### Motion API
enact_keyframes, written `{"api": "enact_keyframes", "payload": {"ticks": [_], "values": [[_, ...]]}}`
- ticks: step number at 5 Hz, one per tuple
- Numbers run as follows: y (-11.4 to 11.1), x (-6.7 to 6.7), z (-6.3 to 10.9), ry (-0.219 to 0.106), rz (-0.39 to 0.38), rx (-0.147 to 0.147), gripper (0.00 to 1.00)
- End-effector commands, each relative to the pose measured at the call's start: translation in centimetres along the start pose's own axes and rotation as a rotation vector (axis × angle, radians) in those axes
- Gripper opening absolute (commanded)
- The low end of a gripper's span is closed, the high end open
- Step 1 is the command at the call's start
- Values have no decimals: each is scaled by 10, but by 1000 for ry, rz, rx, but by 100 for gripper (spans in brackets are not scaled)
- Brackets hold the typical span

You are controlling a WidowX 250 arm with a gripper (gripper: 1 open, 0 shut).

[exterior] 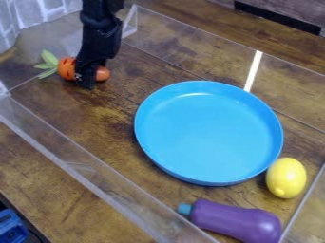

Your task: Put the carrot on the blue tray

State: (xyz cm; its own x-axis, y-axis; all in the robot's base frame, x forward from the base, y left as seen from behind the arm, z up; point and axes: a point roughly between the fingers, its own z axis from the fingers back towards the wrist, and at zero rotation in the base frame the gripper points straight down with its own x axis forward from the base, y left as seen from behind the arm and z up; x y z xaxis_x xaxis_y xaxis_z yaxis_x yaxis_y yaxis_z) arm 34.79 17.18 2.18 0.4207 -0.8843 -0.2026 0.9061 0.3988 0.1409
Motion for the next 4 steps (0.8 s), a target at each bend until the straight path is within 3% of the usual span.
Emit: {"api": "enact_keyframes", "payload": {"ticks": [1,4], "values": [[5,-3,7,10,15,14,0],[12,-16,26,31,7,21,0]]}}
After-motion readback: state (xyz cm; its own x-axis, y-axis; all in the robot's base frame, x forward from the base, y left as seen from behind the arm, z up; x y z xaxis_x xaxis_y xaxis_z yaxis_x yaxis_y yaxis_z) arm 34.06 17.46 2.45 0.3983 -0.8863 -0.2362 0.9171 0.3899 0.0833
